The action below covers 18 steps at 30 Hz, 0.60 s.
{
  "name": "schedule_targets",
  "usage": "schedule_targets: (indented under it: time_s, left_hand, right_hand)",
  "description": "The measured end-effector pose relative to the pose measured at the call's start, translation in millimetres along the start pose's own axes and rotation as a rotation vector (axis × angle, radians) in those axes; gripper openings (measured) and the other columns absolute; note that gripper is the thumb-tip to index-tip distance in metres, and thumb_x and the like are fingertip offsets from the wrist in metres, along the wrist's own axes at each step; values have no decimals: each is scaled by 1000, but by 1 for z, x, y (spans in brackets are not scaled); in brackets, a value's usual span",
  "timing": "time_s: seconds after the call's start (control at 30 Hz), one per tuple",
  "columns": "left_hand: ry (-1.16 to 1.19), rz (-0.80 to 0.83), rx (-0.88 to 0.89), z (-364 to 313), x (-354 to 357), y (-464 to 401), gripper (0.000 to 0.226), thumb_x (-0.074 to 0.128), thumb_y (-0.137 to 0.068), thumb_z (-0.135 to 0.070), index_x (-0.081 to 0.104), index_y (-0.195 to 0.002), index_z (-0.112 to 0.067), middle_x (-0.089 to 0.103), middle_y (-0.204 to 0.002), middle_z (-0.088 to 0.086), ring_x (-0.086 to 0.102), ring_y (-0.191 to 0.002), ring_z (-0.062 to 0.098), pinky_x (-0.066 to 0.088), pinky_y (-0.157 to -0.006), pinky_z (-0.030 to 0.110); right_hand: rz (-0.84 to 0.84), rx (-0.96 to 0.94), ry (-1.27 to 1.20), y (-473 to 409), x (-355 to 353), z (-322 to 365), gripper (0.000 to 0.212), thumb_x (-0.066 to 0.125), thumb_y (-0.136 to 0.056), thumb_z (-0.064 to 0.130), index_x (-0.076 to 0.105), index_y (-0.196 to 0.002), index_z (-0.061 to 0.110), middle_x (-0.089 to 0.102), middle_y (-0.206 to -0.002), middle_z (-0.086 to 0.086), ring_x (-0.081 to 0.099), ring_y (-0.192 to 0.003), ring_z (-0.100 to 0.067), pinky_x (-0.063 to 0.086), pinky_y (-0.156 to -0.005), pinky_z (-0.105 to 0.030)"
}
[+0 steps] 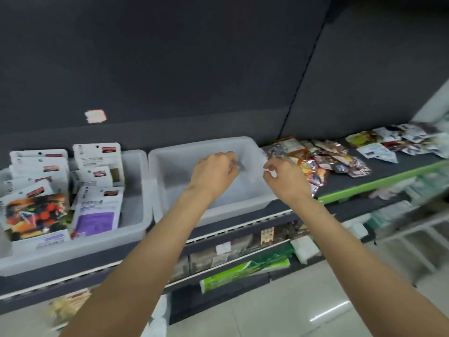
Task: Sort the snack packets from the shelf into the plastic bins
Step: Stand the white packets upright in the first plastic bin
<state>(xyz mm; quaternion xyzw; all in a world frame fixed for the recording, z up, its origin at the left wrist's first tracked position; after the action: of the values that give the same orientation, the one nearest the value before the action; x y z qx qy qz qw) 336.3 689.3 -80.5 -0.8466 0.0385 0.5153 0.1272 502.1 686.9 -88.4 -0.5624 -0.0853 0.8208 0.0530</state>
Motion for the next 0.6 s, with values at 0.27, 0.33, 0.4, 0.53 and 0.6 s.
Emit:
schedule_targets:
  time_s: [0.27, 0.33, 0.4, 0.53, 0.6]
  left_hand:
    - [307, 103, 84, -169, 94, -58, 20, 55, -90, -29, 65, -107, -25, 68, -102, -1, 62, -96, 17, 51, -83, 33]
    - [301, 125, 144, -208, 114, -74, 19, 57, -89, -31, 65, -105, -26, 68, -100, -5, 62, -93, 16, 52, -82, 37]
    - [268, 136, 210, -244, 131, -92, 19, 56, -89, -32, 65, -105, -26, 68, -99, -6, 62, -93, 16, 52, -81, 37]
    - [202, 129, 318, -310, 166, -131, 21, 53, -91, -31, 64, -107, -25, 68, -97, -3, 62, -91, 22, 51, -75, 35]
    - [174, 145, 353, -337, 188, -155, 22, 53, -92, -31, 64, -109, -23, 67, -97, 0, 61, -90, 24, 47, -72, 33]
  right_hand:
    - [-72, 221, 13, 22, -85, -188, 25, 53, -91, 19, 63, -113, 11, 60, -113, -14, 58, -99, -34, 50, -82, -41]
    - [-98, 270, 46, 24, -101, -227, 29, 51, -90, 19, 62, -116, 11, 58, -116, -14, 56, -105, -34, 49, -85, -40]
    - [-113, 315, 56, 23, -114, -264, 29, 51, -90, 18, 62, -116, 11, 57, -117, -13, 53, -109, -34, 49, -86, -42]
    - [-129, 397, 76, 10, -135, -335, 28, 49, -91, 20, 60, -116, 11, 56, -111, -12, 53, -106, -32, 49, -84, -43]
    - [-119, 436, 76, -1, -142, -370, 30, 49, -92, 20, 58, -120, 11, 54, -113, -12, 52, -107, -31, 48, -82, -40]
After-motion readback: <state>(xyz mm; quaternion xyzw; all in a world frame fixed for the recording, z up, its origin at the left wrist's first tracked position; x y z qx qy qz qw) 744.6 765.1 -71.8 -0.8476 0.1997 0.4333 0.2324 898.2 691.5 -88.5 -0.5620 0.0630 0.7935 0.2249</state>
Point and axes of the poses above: each hand's wrist, its own y-axis away from the middle knuckle, its own x-axis out of the palm, z = x × y, the point moved 7 cm from there along -y, towards the middle knuckle
